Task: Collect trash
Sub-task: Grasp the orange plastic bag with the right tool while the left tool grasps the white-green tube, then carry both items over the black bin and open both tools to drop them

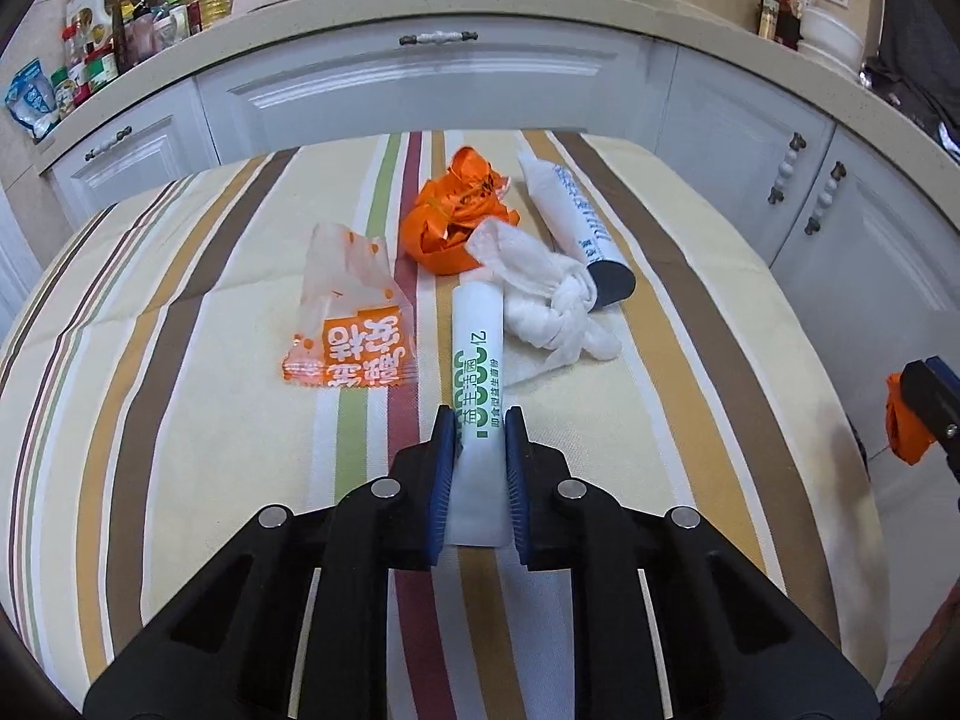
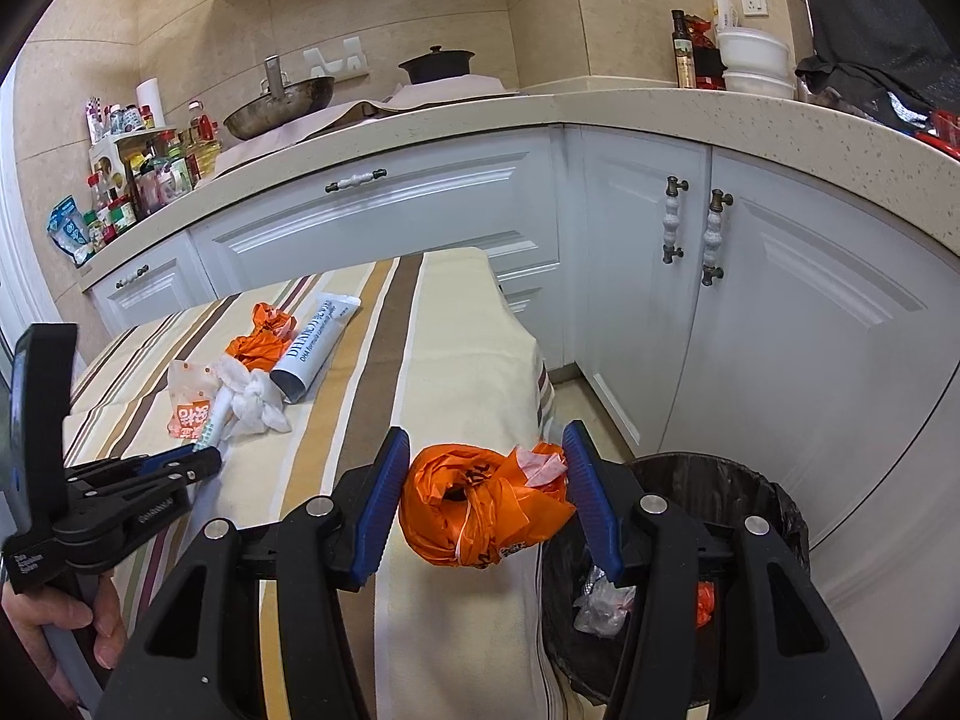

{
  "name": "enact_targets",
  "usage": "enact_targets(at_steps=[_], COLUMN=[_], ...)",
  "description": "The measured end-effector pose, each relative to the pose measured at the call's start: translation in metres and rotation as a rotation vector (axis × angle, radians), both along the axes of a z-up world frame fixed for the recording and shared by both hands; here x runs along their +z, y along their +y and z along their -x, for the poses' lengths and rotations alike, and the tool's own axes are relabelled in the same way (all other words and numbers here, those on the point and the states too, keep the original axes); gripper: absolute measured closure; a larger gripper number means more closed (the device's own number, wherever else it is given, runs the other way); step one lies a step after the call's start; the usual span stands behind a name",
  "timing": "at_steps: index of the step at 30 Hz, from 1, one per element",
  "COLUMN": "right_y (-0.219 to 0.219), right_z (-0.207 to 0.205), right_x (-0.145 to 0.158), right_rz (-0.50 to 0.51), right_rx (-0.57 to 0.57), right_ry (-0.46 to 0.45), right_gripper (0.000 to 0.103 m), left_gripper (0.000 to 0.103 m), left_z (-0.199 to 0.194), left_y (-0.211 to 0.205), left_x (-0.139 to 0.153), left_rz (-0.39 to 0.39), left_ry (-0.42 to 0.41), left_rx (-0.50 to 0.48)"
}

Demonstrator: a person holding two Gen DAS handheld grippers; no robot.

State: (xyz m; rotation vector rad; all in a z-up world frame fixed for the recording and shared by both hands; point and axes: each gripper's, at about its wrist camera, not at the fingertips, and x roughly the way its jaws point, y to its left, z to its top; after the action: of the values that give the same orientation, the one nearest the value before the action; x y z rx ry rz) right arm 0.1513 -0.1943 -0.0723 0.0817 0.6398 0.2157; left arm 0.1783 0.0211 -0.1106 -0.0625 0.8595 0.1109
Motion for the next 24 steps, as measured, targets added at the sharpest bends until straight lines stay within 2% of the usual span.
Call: enact_targets(at_steps=[13,18,24], right_y=[-0.002,-0.01,-0.032], right_z=[0.022,0.034,0.051], right_x=[0.019,0.032,0.043], right_rz=[0.003,0.017,0.041], right_rx=[0.0,-0.02,-0.071], right_ry=[-0.078,-0.114,-0.149], right_gripper=[0.05,0.05,0.05], left_gripper=[0.087,0.087,0.087], left_z=[0.047,0.065,0.073], left_y=[-0.01,-0.025,-0.059], left_x=[0.049,0.071,0.082], left_rz=[-0.043,-0.055,-0.03], left_ry=[-0.182,-0.263,-0.296], left_rx=[-0.03,-0.062,-0.14])
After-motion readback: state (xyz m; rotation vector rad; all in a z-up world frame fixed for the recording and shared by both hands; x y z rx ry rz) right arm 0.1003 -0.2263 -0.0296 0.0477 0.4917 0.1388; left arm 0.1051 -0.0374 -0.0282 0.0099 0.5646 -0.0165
